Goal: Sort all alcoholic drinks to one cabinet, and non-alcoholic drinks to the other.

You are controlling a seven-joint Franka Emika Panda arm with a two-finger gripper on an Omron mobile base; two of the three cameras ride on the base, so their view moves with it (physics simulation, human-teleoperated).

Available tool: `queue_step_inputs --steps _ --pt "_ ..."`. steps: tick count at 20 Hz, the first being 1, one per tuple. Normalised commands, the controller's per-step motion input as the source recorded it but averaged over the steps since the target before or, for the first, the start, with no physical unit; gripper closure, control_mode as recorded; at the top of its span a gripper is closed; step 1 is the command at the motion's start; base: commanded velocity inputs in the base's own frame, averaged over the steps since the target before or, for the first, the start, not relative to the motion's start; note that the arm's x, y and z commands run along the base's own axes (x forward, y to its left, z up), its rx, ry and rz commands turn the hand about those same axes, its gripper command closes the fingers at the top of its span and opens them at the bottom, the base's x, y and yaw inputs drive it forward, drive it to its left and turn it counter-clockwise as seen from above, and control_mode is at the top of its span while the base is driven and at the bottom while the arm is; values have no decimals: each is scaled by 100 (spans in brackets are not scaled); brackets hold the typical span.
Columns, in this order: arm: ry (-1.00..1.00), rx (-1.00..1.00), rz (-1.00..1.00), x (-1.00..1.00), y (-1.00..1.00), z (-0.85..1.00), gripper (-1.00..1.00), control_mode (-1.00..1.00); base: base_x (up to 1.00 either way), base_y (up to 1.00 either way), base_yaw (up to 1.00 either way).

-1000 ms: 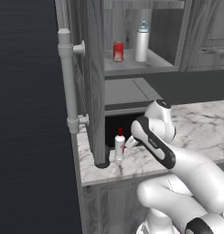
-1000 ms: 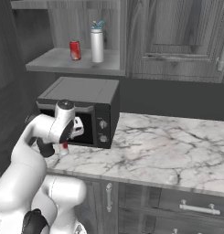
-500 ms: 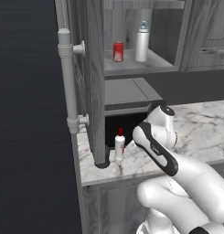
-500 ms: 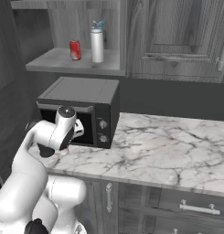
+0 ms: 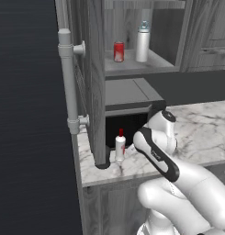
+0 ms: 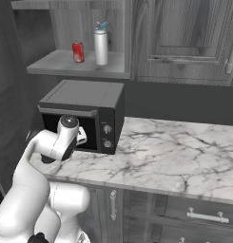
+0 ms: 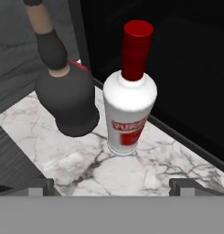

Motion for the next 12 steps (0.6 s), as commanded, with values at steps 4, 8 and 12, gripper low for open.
queue_step_inputs --steps 4,8,12 --pt "0 2 -1 2 3 -1 -100 -100 0 0 0" --pt "0 1 -2 4 4 -1 -100 -100 0 0 0" --pt "1 1 -3 10 7 -2 -100 -100 0 0 0"
